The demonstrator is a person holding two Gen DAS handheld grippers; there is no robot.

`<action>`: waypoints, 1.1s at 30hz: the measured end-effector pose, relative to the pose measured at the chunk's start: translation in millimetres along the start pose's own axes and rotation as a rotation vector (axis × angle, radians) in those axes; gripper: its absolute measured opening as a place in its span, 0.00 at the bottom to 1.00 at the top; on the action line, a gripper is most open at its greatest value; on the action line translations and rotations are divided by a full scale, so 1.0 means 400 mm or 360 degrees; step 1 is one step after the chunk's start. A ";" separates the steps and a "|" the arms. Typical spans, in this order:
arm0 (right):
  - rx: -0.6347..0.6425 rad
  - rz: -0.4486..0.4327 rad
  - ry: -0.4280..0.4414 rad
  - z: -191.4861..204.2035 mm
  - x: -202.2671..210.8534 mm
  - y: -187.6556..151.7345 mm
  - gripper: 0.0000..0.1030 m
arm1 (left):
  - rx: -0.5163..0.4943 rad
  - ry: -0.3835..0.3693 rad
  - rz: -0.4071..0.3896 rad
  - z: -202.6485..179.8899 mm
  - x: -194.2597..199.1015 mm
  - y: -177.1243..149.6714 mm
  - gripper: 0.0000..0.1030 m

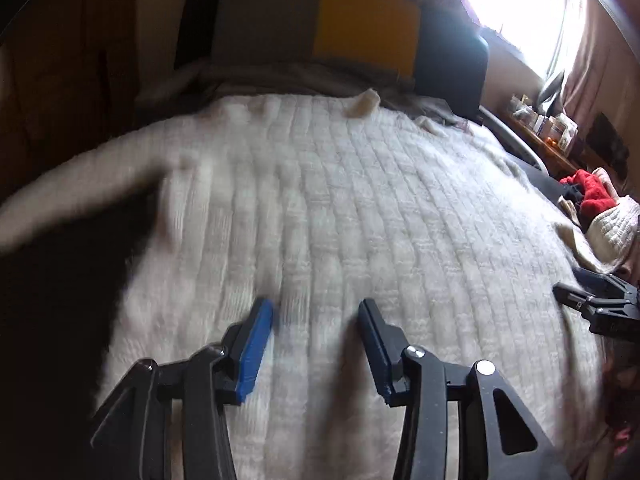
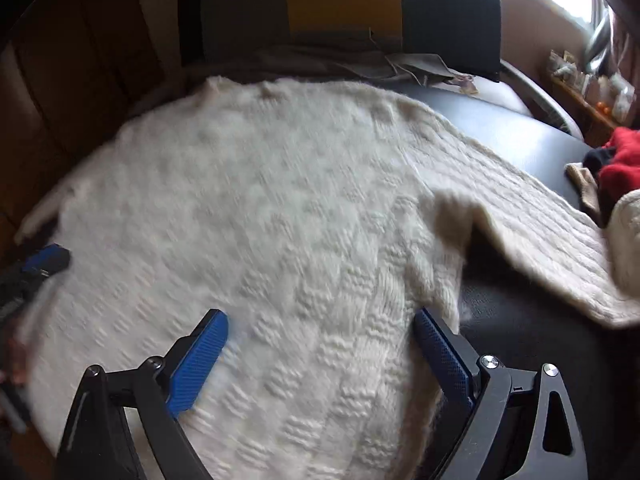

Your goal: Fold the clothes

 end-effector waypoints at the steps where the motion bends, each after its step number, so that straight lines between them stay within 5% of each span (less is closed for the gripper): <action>1: -0.0002 -0.0010 -0.0005 -0.012 0.005 -0.008 0.93 | 0.0046 -0.0020 -0.0005 0.006 0.008 -0.010 0.44; 11: -0.0057 0.0019 0.0041 -0.057 0.014 -0.023 1.00 | 0.0113 -0.0001 0.0021 0.009 0.035 -0.010 0.45; 14: -0.0209 -0.0099 0.0050 -0.105 0.139 0.001 1.00 | 0.0110 -0.0027 0.0016 0.013 0.019 -0.009 0.45; 18: -0.0479 -0.0338 -0.0165 -0.323 0.317 0.006 1.00 | 0.0069 0.0000 -0.0005 0.004 0.012 -0.014 0.46; 22: -0.0834 -0.0537 -0.0123 -0.566 0.419 0.010 0.99 | 0.0049 0.0032 -0.0013 -0.004 0.011 -0.015 0.49; 24: -0.0921 -0.0613 -0.0186 -0.668 0.442 0.019 0.92 | 0.0033 0.0052 -0.0013 -0.008 0.009 -0.016 0.51; 26: -0.0983 -0.0654 -0.0230 -0.743 0.447 0.030 0.74 | 0.0022 0.0064 -0.0007 -0.010 0.007 -0.016 0.51; 33: -0.1041 -0.0663 -0.0269 -0.857 0.359 0.080 0.54 | -0.0001 0.0115 0.0006 -0.014 0.005 -0.017 0.53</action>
Point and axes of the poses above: each gripper's, at about its wrist camera, not at the fingertips, and x roughly against the way its jaws point, z to its left, y to its top, the point moved 9 cm from there along -x, roughly the way its jaws point, and after that the axes turned 1 degree about -y, right-handed, at the moved point
